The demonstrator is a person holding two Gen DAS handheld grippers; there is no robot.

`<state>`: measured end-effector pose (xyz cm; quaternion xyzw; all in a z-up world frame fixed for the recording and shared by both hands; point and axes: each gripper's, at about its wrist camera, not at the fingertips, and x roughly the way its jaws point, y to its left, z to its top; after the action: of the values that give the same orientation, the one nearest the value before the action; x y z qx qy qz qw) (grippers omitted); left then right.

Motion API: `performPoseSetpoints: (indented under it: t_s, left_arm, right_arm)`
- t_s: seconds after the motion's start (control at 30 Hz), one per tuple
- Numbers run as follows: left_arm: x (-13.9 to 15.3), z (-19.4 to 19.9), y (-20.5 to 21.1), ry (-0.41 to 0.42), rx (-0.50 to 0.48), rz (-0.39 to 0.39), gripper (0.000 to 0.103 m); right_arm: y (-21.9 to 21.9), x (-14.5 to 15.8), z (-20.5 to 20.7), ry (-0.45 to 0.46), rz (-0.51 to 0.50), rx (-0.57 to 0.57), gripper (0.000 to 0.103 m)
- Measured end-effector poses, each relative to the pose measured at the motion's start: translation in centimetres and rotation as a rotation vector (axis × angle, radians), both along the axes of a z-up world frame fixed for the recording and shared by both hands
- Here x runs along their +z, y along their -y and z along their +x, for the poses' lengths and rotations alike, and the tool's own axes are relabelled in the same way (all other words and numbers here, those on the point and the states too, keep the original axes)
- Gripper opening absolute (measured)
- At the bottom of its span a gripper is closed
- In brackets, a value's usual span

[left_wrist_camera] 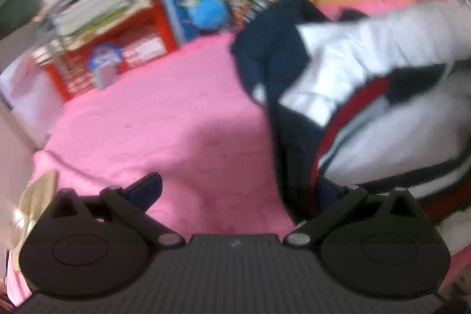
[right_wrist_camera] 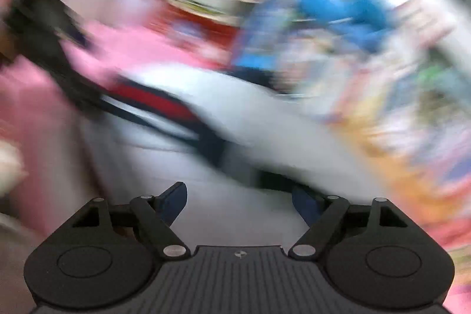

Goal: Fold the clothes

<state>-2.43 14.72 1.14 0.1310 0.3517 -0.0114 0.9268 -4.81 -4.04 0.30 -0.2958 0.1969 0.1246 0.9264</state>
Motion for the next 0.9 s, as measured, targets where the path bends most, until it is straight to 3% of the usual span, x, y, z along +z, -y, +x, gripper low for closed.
performPoseSetpoints:
  t_s: [0.13,0.2,0.27,0.33,0.37,0.47,0.6,0.67,0.73,0.9]
  left_arm:
    - [1.0,-0.4,0.4,0.041,-0.006,-0.017,0.103]
    - [1.9,-1.0,1.2,0.047,-0.058,-0.016,0.103]
    - [3.4,-2.3,2.4,0.045,-0.160,-0.031,0.103]
    - [5.2,-4.5,4.7,0.146,-0.343,-0.042,0.103]
    - [5.5,-4.8,5.8,0.178,-0.393,-0.035,0.103]
    - [3.9,-3.1,9.2,0.156,-0.428,0.032,0.103]
    - [-0.6,1.1,12.6,0.102,-0.399,0.185,0.103]
    - [-2.4,3.4,13.5,0.101,-0.366,0.268,0.103]
    - [-2.2,5.3,13.3,0.109,-0.340,0.246,0.103]
    - [3.9,7.5,10.3,0.198,-0.182,0.004,0.101]
  right_arm:
    - [0.0,-0.3,3.3,0.092,-0.132,-0.084,0.069]
    - [1.0,0.9,3.0,0.133,-0.078,-0.114,0.067]
    - [1.8,3.0,2.0,0.204,0.061,-0.156,0.067]
    - [3.7,4.4,1.1,0.298,0.196,-0.164,0.070]
    - [4.4,5.1,0.5,0.351,0.248,-0.177,0.078]
    - [5.2,6.8,-0.7,0.502,0.234,-0.262,0.087]
    - [6.2,7.4,-2.9,0.469,0.233,-0.222,0.088]
    - [6.0,6.3,-3.9,0.435,0.182,-0.202,0.089]
    - [5.2,4.5,-4.0,0.361,0.106,-0.172,0.089]
    - [2.3,0.6,-4.2,0.282,-0.102,-0.077,0.089]
